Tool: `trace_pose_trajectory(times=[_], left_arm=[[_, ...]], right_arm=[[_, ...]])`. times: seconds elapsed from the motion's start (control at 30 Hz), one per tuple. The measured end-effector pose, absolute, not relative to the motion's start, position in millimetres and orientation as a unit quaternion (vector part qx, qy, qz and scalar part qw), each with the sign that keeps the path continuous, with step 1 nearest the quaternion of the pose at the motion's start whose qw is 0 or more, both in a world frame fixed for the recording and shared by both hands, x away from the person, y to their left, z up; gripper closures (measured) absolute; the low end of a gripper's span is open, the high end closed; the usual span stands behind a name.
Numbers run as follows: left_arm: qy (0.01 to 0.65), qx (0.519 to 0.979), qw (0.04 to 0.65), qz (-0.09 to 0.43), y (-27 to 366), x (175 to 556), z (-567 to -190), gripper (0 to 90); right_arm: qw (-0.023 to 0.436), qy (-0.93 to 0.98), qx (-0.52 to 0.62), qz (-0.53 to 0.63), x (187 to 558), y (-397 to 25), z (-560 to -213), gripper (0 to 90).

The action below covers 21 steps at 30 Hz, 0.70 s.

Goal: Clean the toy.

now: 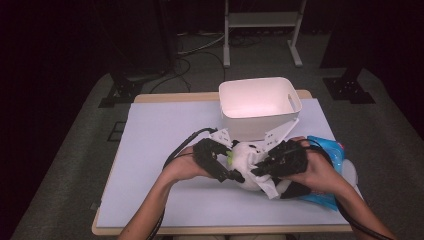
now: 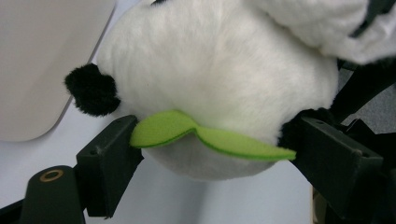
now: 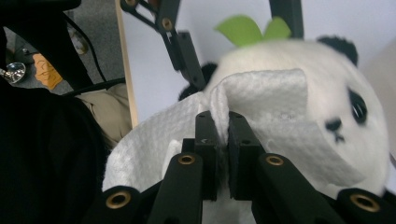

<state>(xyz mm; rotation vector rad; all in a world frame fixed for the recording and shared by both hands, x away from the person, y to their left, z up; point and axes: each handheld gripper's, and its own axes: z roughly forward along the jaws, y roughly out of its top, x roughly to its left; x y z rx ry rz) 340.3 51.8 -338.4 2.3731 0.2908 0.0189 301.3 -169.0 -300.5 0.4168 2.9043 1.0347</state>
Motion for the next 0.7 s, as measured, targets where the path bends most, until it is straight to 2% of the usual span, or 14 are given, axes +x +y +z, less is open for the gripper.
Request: trace_pose_trajectory(times=[0.17,0.7], left_arm=[[0.117,0.925,0.361,0.013,54,341,-339,16.4],[0.098,0.926,0.363,0.015,50,337,-338,16.5]], right_arm=[[0.013,0.936,0.122,0.330,300,-159,-303,83.7],[0.017,0.934,0.154,0.323,295,-192,-306,83.7]])
